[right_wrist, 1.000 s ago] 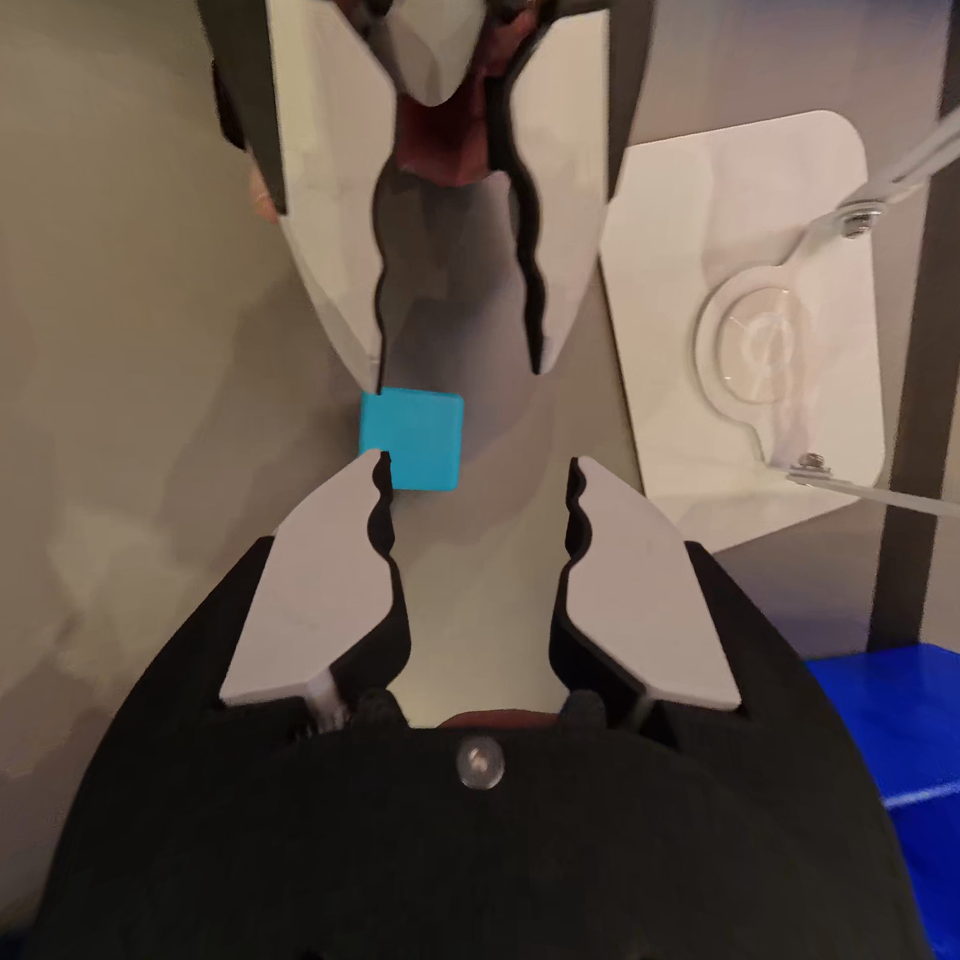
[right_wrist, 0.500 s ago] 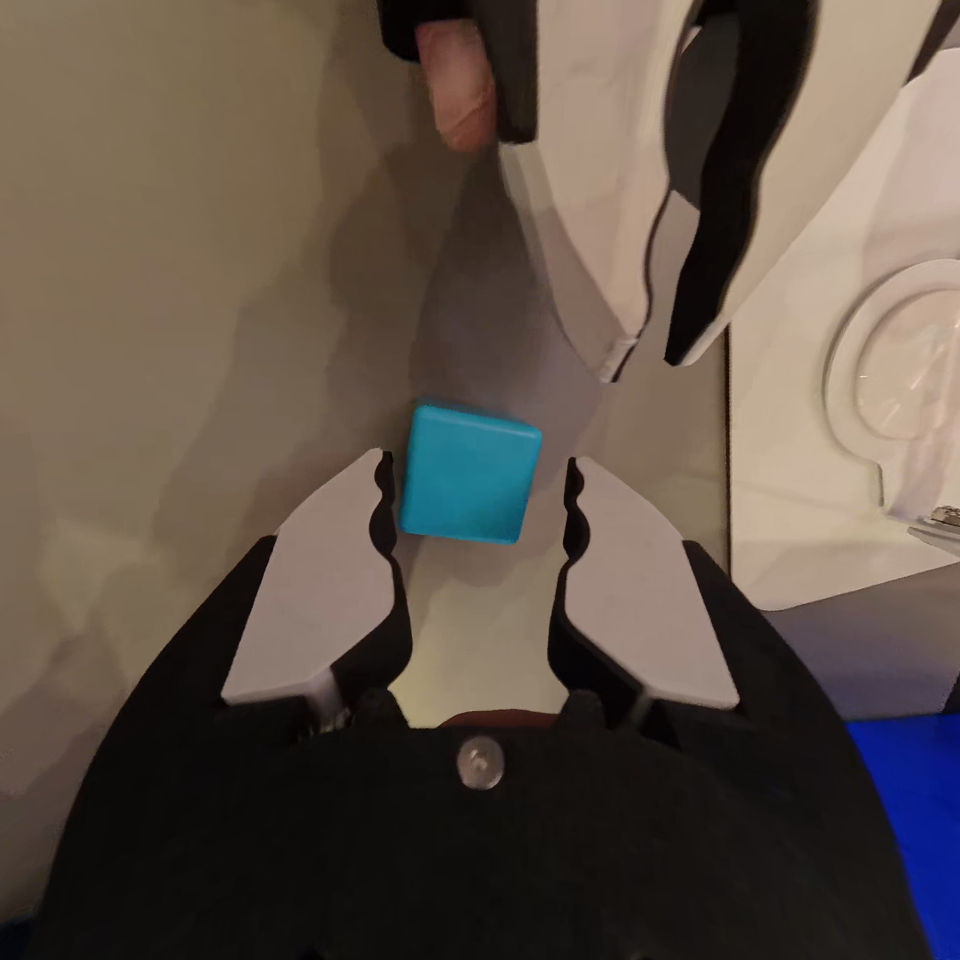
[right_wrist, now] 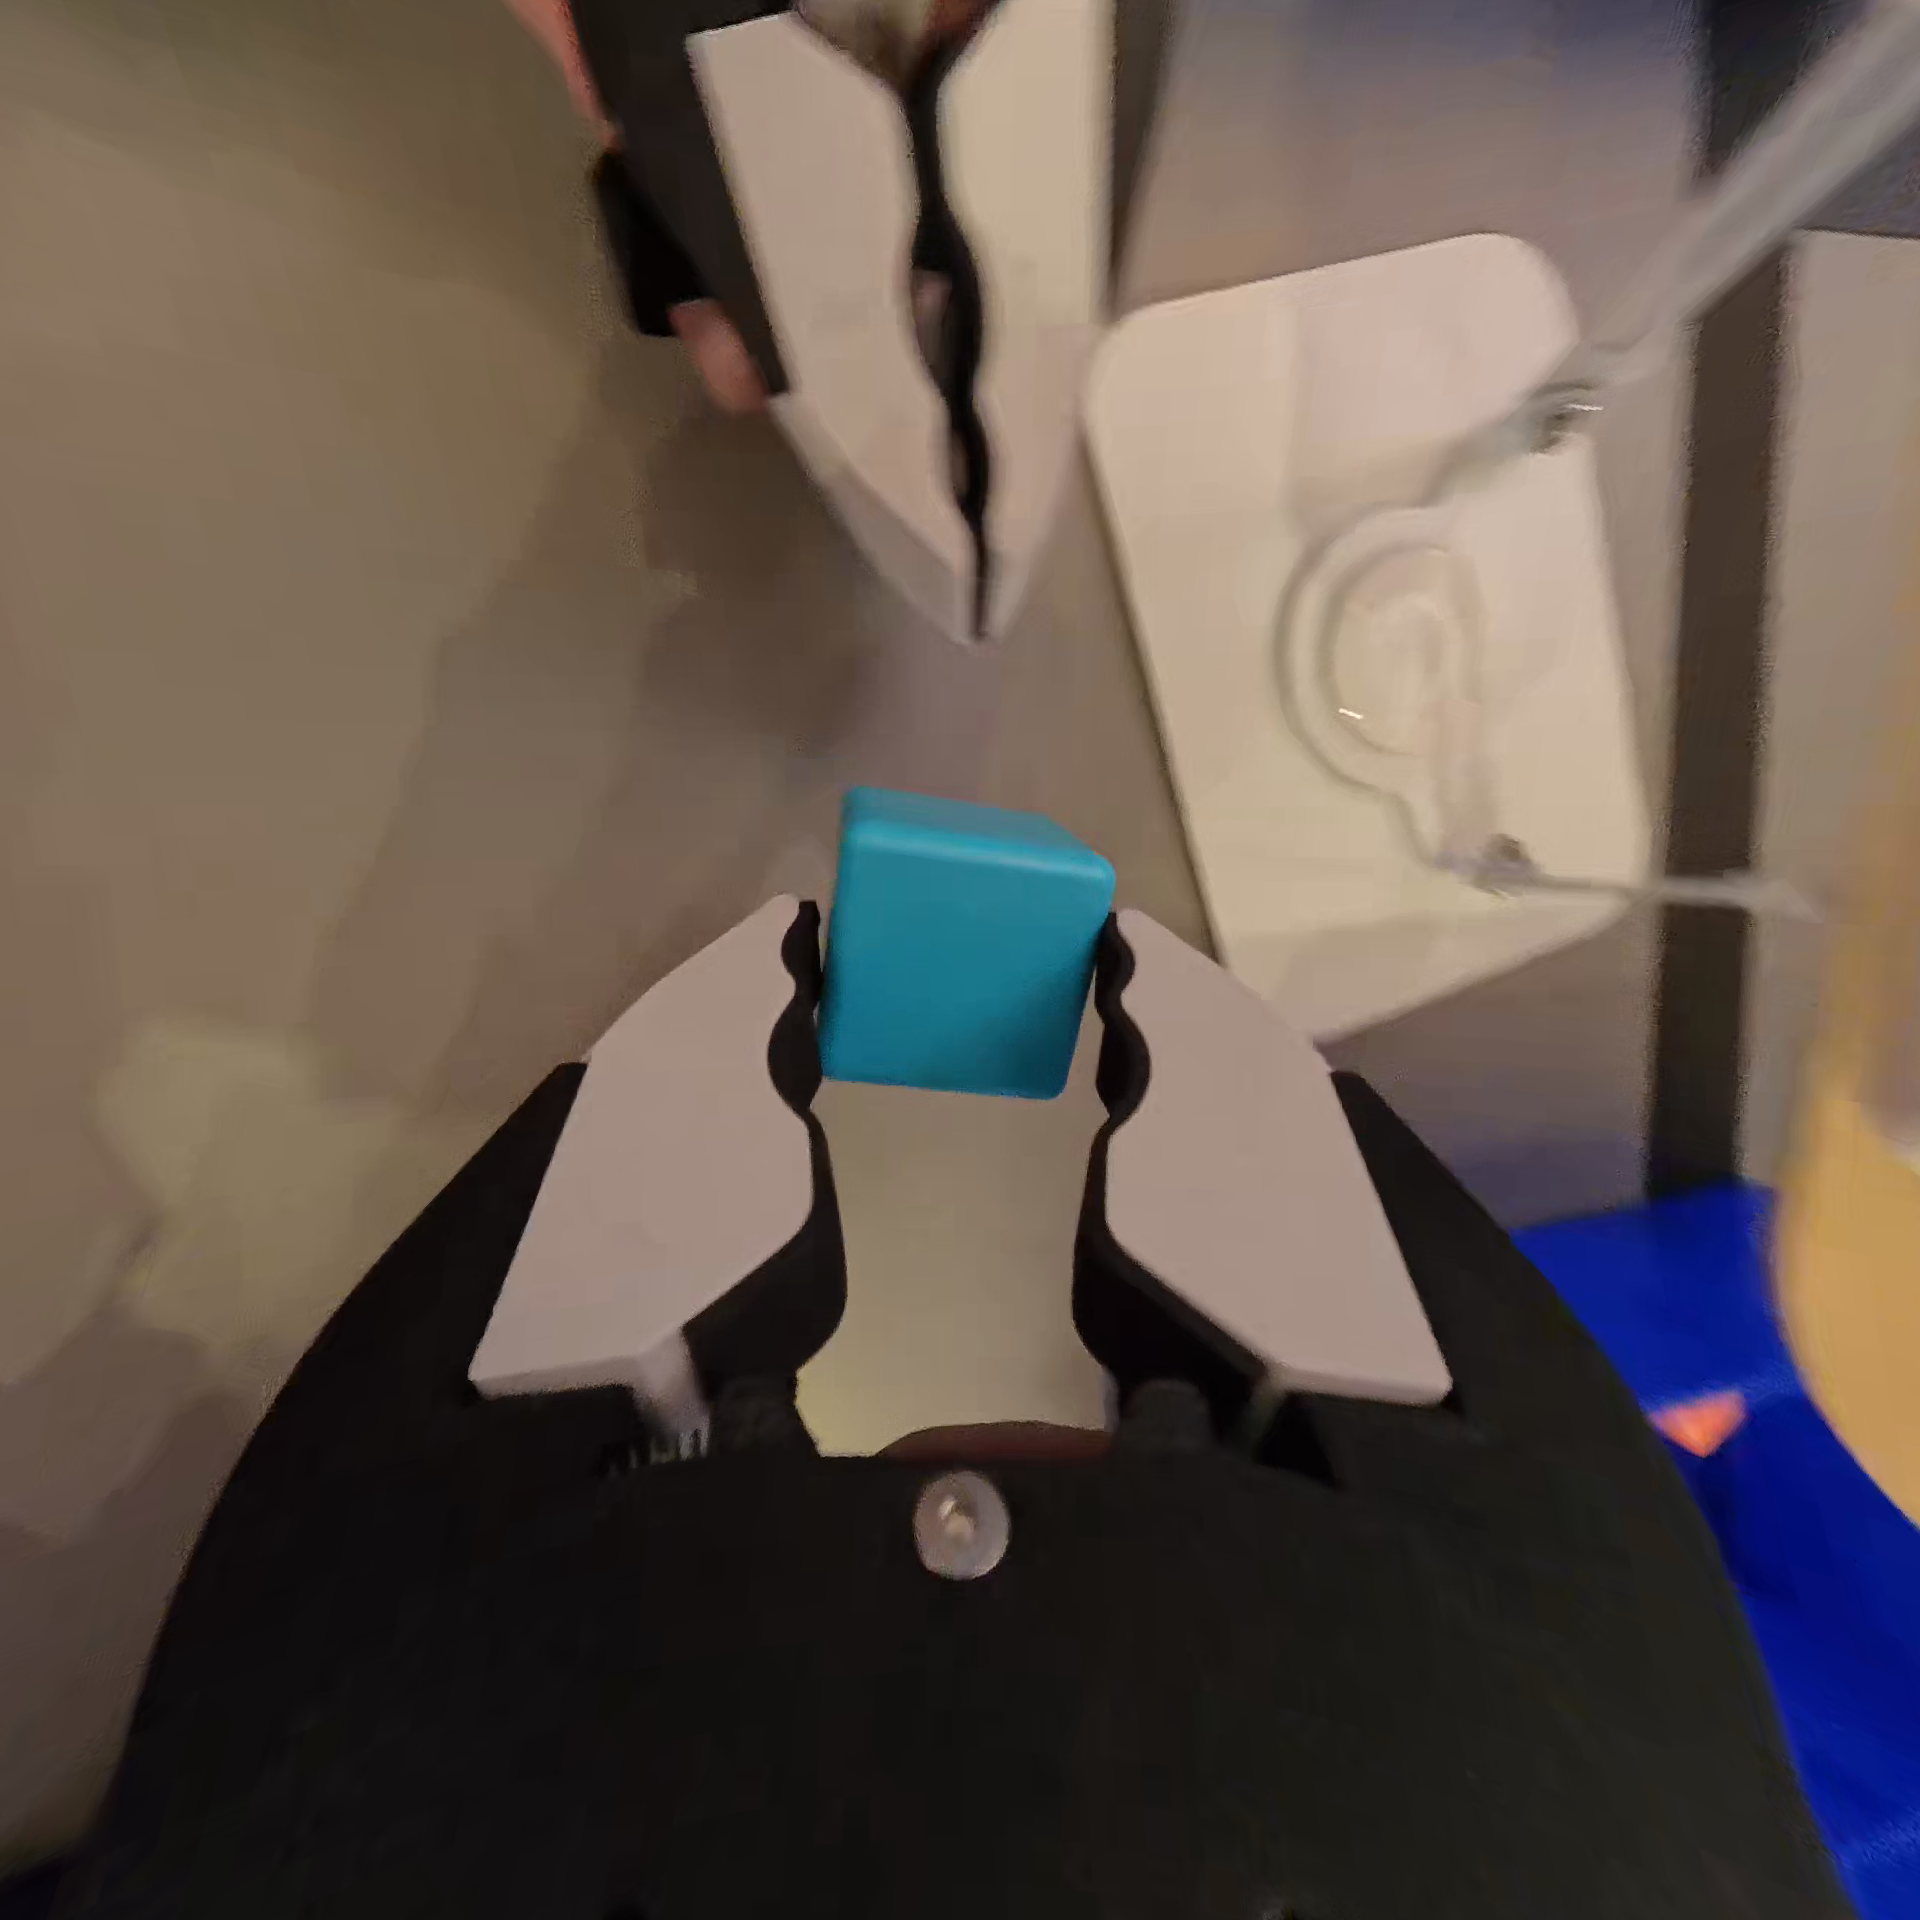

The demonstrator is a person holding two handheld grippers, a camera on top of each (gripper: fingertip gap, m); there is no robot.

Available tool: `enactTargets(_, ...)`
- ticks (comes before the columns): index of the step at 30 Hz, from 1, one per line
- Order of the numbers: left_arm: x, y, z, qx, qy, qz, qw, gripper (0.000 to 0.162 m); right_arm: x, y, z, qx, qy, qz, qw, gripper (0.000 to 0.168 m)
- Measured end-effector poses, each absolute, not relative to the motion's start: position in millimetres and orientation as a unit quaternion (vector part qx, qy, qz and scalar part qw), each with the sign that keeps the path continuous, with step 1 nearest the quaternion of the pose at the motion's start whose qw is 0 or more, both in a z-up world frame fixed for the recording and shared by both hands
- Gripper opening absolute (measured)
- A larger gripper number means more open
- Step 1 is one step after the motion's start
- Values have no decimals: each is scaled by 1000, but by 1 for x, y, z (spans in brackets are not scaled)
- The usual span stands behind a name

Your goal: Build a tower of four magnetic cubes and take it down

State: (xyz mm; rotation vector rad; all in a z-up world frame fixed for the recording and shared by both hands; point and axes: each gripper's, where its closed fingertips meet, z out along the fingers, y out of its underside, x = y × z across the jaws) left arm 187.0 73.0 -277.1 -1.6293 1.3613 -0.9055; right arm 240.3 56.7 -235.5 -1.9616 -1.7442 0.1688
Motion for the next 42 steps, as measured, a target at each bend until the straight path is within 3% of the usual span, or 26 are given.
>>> enactTargets(5, 186, 74, -277, -647, 535, -362, 404, 0, 313, 101, -187, -768, -552, 26, 323, 51)
enactTargets(9, 187, 74, -278, -649, 537, -360, 401, 0, 387, 133, -180, -817, -475, -30, 326, 51)
enactTargets(25, 187, 72, -280, -648, 544, -351, 401, 0, 503, 159, -289, -905, -393, -105, 126, 51)
enactTargets(42, 188, 71, -282, -650, 548, -345, 398, 1, 521, 170, -312, -921, -354, -131, 99, 53)
